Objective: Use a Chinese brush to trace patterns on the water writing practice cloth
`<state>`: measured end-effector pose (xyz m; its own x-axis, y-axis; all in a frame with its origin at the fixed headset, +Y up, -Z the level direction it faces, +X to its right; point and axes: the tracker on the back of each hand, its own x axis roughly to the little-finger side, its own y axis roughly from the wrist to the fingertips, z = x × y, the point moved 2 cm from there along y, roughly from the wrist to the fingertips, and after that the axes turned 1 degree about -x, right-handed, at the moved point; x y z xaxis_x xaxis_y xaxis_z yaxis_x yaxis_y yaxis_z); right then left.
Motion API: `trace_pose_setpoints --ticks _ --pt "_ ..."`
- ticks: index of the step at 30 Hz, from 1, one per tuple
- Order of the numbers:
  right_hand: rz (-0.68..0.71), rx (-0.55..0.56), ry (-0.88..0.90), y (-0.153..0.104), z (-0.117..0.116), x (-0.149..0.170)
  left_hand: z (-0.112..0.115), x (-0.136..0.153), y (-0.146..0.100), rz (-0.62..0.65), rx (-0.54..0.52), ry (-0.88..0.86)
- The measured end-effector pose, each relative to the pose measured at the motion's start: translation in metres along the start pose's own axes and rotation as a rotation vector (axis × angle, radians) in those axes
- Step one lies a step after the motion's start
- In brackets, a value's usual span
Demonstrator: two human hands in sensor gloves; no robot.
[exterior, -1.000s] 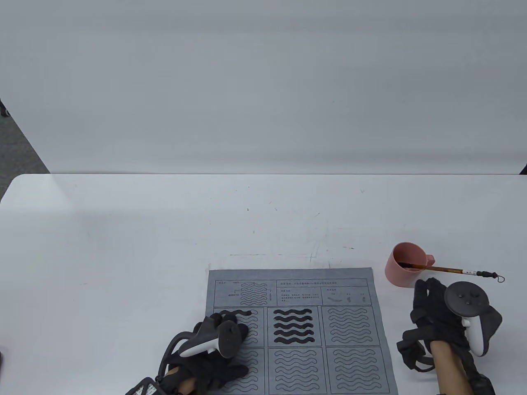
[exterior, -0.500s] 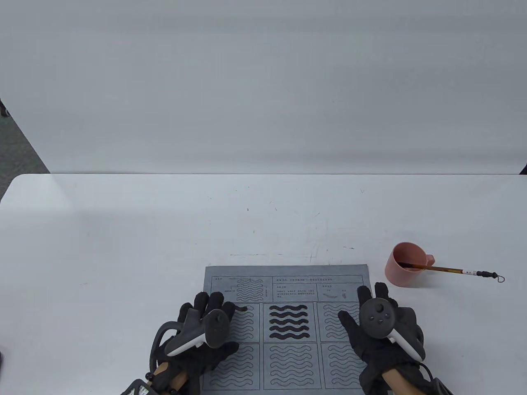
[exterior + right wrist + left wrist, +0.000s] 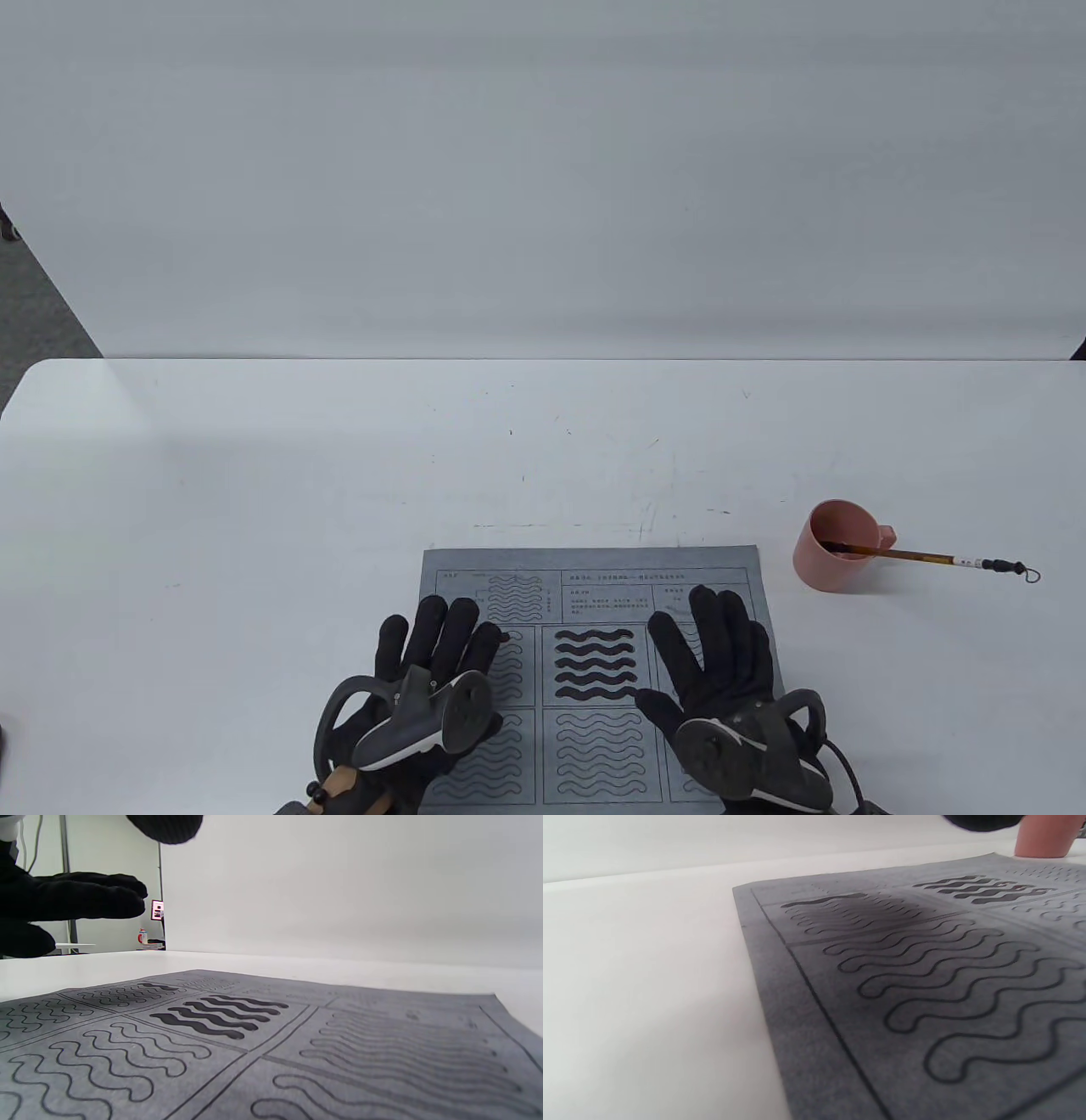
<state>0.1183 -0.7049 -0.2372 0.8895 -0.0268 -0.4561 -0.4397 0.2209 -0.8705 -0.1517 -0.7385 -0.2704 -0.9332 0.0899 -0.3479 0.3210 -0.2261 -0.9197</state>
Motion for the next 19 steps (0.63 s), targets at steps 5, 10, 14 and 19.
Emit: trace_pose_setpoints --ticks 5,10,14,19 --pt "-0.026 -0.019 0.054 0.000 -0.004 0.004 -0.005 -0.006 -0.009 0.025 -0.043 -0.007" --pt "-0.071 0.021 0.050 0.001 -0.003 0.015 -0.006 -0.006 -0.010 0.013 -0.040 -0.001" --pt "-0.084 0.013 0.061 0.001 -0.004 0.016 -0.005 -0.005 -0.010 0.012 -0.046 -0.012" --pt "-0.061 0.014 0.096 0.001 -0.005 0.013 0.000 -0.003 -0.006 0.023 0.003 -0.054"
